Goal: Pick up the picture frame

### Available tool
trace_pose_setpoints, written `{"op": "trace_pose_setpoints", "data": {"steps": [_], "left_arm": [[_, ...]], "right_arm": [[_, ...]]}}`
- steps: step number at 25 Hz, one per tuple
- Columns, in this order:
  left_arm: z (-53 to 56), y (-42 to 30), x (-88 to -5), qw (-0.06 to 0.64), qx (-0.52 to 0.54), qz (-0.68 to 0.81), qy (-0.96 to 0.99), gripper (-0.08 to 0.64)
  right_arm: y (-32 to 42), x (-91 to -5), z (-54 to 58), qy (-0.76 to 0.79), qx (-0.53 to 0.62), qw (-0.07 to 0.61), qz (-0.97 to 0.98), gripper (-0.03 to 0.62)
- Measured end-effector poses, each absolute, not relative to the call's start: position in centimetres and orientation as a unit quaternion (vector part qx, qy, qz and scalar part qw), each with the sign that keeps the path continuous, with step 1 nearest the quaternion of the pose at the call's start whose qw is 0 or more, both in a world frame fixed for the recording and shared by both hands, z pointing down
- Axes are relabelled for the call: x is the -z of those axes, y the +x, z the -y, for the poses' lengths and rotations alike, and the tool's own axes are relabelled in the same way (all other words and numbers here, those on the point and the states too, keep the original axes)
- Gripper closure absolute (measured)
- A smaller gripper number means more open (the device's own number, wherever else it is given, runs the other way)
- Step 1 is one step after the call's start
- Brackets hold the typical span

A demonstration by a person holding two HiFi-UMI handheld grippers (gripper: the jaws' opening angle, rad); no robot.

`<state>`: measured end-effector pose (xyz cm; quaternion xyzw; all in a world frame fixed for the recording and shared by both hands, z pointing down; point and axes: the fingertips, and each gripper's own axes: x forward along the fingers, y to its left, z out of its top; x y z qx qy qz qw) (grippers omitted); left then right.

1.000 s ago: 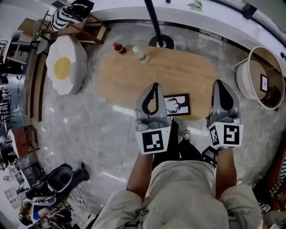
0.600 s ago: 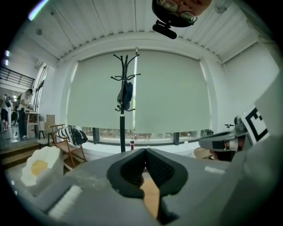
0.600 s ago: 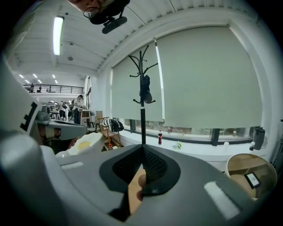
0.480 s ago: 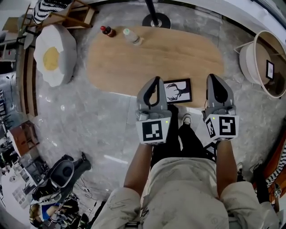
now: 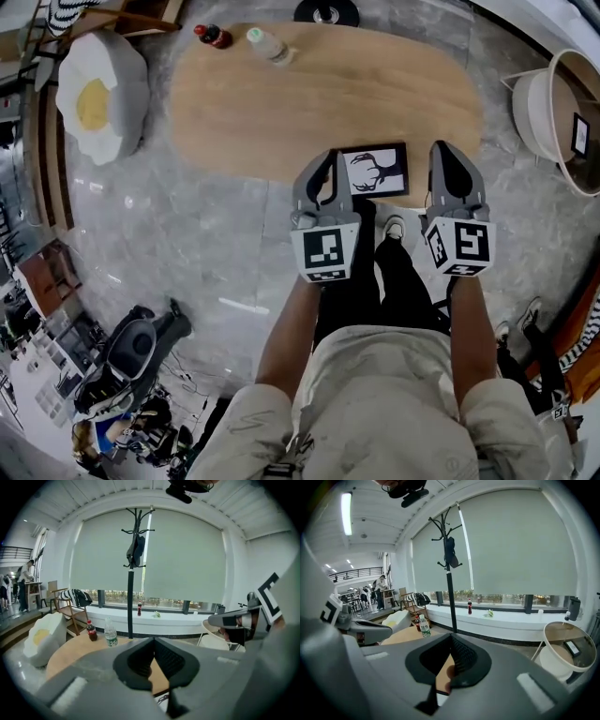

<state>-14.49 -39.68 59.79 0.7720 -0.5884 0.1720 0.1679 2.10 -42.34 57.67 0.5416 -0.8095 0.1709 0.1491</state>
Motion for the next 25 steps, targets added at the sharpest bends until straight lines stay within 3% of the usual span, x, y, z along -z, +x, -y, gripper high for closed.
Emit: {"op": "trace_pose_setpoints", "data": {"steps": [20, 25], "left_arm": [[35.2, -15.6, -77.0, 0.301, -0.260, 0.567, 0.721, 0.508], [33.8, -15.3, -80.3, 0.338, -0.280, 0.550, 0.711, 0.489]], "right_arm": [[2.0, -76.4, 37.4, 0.516, -0.305, 0.272, 0.752, 0.588], [2.1, -79.7, 36.6, 0.505, -0.333, 0.295, 0.739, 0.551]]}}
